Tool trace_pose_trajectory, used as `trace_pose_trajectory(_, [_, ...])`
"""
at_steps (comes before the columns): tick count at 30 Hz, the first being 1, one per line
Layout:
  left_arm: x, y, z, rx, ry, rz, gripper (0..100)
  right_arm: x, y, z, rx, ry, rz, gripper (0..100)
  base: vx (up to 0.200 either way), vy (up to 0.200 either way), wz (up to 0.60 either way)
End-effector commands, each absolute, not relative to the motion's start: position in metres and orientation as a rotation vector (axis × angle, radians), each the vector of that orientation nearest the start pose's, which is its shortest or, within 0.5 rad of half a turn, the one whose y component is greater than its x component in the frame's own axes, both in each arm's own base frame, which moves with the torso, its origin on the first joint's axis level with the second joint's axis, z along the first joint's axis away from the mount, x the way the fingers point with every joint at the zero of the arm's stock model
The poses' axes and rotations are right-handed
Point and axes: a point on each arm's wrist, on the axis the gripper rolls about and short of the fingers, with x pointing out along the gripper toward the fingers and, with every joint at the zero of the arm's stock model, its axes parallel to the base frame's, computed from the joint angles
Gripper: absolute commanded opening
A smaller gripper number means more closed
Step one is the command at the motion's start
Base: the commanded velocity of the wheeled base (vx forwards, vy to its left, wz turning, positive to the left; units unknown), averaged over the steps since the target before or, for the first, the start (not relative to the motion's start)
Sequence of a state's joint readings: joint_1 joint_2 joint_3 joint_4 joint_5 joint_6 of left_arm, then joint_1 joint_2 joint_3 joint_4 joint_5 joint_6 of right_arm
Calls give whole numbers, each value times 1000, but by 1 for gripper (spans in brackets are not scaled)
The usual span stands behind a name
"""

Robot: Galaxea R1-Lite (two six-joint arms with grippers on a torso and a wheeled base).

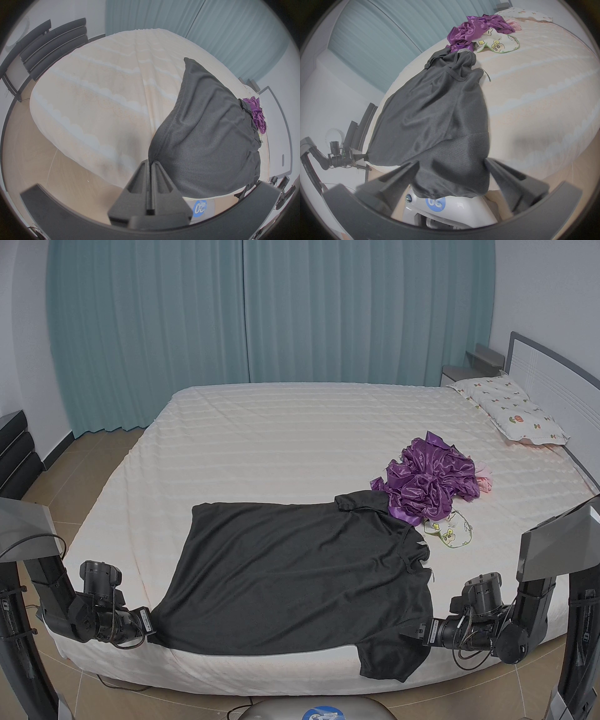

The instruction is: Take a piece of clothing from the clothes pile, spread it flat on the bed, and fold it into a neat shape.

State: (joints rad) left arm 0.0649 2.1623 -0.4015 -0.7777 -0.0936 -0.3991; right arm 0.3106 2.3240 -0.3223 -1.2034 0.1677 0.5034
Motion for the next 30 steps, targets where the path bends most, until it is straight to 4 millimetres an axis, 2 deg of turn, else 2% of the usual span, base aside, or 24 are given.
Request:
trace_pose_trajectory(1, [265, 17, -23, -446, 976, 176, 0, 256, 86, -53, 385, 921, 220, 0, 0, 0, 0])
trace_pose_trajectory(5, [265, 17, -23, -446, 976, 176, 0, 253, 82, -51, 354, 921, 222, 0, 0, 0, 0])
trace_pose_trajectory(8, [263, 17, -23, -444, 991, 180, 0, 247, 68, -52, 307, 934, 203, 0, 0, 0, 0])
trace_pose_trajectory(12, [259, 17, -25, -429, 1036, 180, 0, 247, 59, -48, 309, 915, 186, 0, 0, 0, 0])
trace_pose_trajectory(17, [254, 16, -28, -393, 1097, 185, 0, 244, 56, -42, 314, 898, 191, 0, 0, 0, 0])
trace_pose_trajectory(23, [246, 13, -30, -338, 1178, 201, 0, 243, 55, -45, 307, 910, 187, 0, 0, 0, 0])
trace_pose_trajectory(30, [251, 12, -30, -344, 1171, 201, 0, 247, 57, -46, 292, 902, 196, 0, 0, 0, 0])
